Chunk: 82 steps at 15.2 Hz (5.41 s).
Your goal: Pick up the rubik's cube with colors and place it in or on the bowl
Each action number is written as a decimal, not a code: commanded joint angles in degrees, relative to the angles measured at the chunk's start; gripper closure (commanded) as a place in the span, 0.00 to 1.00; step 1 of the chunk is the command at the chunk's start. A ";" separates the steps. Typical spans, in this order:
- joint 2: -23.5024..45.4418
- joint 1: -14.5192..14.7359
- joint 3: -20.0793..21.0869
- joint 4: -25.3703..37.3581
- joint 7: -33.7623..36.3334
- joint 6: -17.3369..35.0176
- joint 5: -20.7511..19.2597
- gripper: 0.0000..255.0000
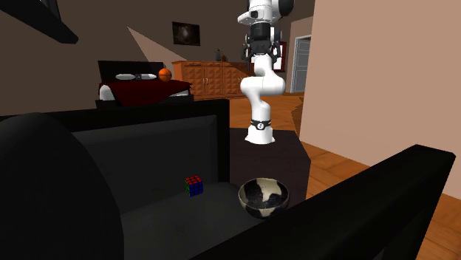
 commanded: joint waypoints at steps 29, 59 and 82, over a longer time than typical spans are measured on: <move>47.82 -0.85 -20.31 -3.95 -35.81 48.64 5.13 0.00; 78.85 -12.43 -10.61 13.36 -55.67 59.91 22.84 1.00; 66.64 -7.48 -17.08 10.47 -50.51 50.72 15.82 1.00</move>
